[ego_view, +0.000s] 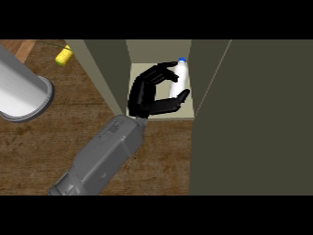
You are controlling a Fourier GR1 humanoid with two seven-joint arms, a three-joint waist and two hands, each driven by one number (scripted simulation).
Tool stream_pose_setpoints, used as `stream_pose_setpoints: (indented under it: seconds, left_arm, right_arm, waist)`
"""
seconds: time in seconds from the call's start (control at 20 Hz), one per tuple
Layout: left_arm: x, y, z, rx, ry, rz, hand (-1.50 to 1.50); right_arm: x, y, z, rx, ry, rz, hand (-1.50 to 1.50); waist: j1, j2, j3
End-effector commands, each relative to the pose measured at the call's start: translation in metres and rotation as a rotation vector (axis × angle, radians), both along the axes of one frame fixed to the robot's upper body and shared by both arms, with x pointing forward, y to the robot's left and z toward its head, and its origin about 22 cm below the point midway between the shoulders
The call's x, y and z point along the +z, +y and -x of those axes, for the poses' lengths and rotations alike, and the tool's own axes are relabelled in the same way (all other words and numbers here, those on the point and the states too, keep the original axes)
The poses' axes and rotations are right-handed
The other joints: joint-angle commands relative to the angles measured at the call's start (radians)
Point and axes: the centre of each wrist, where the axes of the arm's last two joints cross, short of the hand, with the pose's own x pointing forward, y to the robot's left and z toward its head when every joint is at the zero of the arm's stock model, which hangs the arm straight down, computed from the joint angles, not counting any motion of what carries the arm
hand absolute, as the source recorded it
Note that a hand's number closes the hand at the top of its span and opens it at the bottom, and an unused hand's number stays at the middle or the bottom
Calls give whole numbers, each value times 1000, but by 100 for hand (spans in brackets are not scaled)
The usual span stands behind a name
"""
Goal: Pick up the bottled water, place it into the cabinet and close the cabinet
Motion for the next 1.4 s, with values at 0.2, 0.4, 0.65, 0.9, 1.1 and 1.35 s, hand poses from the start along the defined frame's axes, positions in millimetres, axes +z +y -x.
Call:
stream_pose_setpoints:
  seconds: [0.2, 0.4, 0.65, 0.9, 1.1, 1.35]
  left_arm:
    - [-26, -8, 88, -134, 59, 70, -150]
    - [-42, 30, 129, -57, 81, 81, -150]
    - [-51, 84, 184, 4, 89, 74, -150]
    - [-46, 118, 203, -20, 46, 80, -150]
    - [-46, 147, 216, -32, 29, 62, -150]
    - [-31, 187, 231, 4, -1, 38, -150]
  right_arm:
    - [39, 7, 3, -43, -41, 36, -150]
    - [34, 7, 2, -60, -54, 59, -150]
    - [24, 2, 3, 41, -26, 95, -150]
    - [35, -2, -3, 312, -75, 233, 150]
    - [44, -2, -12, 453, -122, 330, 150]
    - [54, 6, -15, 470, -152, 310, 150]
  waist:
    - [41, -7, 0]
    - [57, -6, 0]
    - [71, -9, 1]
    - [69, -9, -2]
    - [83, -6, -6]
    - [99, 0, -7]
